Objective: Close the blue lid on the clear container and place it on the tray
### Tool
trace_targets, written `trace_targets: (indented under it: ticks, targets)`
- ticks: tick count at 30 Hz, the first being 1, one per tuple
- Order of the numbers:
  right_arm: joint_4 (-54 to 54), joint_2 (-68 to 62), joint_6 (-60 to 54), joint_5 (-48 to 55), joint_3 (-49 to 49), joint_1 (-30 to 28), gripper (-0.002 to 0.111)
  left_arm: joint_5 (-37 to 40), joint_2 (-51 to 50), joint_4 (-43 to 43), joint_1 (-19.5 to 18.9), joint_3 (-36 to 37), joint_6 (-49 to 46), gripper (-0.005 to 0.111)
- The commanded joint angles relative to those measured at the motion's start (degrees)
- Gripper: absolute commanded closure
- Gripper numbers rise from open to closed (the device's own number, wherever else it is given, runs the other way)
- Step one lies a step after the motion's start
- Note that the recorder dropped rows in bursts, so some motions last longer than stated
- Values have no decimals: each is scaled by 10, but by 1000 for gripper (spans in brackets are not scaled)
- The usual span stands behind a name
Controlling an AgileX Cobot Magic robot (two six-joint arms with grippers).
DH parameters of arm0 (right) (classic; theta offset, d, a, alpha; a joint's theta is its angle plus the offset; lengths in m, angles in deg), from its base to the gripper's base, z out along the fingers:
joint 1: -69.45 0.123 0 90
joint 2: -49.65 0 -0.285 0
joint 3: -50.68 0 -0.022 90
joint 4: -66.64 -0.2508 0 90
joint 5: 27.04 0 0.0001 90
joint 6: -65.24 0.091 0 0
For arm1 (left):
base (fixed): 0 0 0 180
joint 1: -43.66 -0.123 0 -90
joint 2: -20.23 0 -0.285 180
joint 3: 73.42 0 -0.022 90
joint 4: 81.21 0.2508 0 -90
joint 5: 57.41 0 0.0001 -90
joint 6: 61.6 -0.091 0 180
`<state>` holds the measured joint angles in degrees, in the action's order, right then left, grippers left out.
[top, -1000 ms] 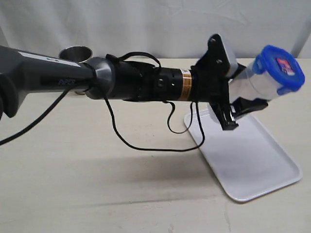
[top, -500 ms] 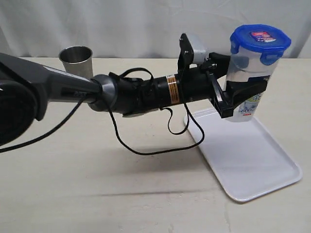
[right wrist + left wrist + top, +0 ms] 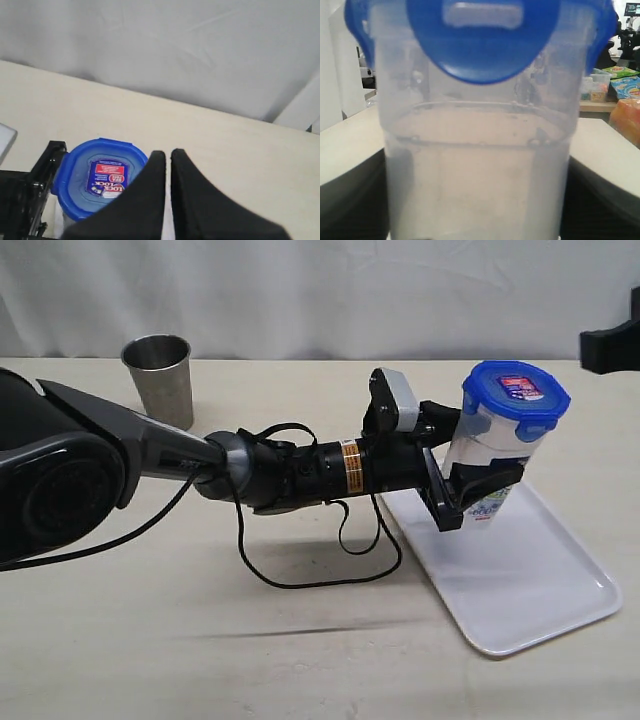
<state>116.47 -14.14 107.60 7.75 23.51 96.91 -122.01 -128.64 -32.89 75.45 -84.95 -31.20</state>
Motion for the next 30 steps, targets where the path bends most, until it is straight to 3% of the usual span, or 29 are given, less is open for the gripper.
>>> trace_targets:
  ticks: [1, 2, 4, 6, 8, 11, 15, 22, 25, 28, 30]
  targets:
    - [-129, -72, -78, -71, 3, -102, 104, -15, 0, -6, -2, 0, -8, 107]
    - [-251, -87, -173, -101, 15, -151, 104, -11, -4, -5, -8, 0, -9, 107]
    - [-367, -99, -293, -108, 26, -196, 104, -9, -9, -5, -15, 0, -9, 107]
    - [-606, -136, -468, -112, 33, -290, 104, -16, -13, -1, -30, 0, -6, 107]
    - [-782, -195, -601, -89, 33, -335, 104, -21, -13, 14, -37, 0, -2, 107]
    - [-987, -262, -783, -55, 33, -360, 104, -15, -13, 37, -38, 0, -2, 107]
    - [-1116, -300, -887, -44, 33, -360, 104, -12, -13, 36, -38, 0, -3, 107]
    - [-1196, -305, -931, 20, 40, -359, 104, 0, -13, 21, -38, 0, -3, 107]
    - [-1158, -305, -928, 11, 45, -359, 104, 0, -13, 4, -38, 0, -3, 107]
    - [-1058, -305, -838, -50, 45, -368, 104, -9, -13, 11, -36, 0, 0, 107]
    - [-1064, -309, -836, -45, 45, -368, 104, -9, -13, 11, -31, 0, 0, 107]
